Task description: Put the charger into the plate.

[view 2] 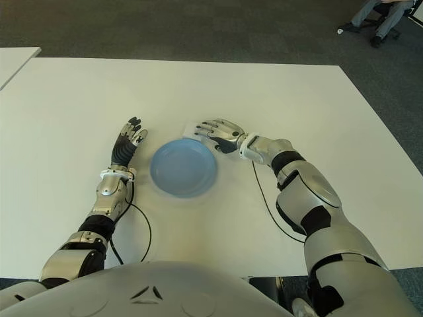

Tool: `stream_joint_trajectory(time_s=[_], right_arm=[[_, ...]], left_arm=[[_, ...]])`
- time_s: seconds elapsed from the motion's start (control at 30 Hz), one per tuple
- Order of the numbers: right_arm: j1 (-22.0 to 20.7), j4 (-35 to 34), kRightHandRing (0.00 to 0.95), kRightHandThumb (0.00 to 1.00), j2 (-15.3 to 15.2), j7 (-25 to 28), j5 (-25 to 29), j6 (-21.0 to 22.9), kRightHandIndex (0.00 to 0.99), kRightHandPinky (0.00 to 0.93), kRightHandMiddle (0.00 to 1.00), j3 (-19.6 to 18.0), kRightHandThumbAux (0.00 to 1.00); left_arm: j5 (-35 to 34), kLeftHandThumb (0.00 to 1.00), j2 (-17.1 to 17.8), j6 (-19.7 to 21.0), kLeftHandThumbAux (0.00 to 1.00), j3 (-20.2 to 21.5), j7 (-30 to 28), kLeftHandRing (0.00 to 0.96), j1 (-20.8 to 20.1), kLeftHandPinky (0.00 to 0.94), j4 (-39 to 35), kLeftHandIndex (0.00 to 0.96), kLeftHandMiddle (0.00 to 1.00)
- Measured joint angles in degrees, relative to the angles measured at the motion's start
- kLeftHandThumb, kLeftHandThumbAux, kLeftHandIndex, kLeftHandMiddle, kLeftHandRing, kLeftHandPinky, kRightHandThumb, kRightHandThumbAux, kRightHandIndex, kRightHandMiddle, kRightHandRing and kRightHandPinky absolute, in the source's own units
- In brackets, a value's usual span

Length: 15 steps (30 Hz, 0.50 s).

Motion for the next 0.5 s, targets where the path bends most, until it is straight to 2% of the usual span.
stream_joint_trajectory(time_s=[0.3, 0.5], right_arm=[[-0.09, -1.64, 0.026, 0.0, -1.49, 0.76, -0.39, -0.31, 0.0, 0.032, 0.051, 0.67, 0.935], [-0.1, -2.49, 0.042, 0.01, -3.71, -0.24, -1.43, -0.96, 0.003, 0.052, 0.071, 1.72, 0.954]], left_arm=[[-0.01, 0.0, -0.01, -0.01, 0.505, 0.03, 0.0, 0.066, -0.17, 0.024, 0.25, 0.004, 0.099], [-0.02, 0.0, -0.1, -0.04, 0.518, 0.07, 0.0, 0.069, -0.67, 0.026, 0.86, 0.0, 0.102]])
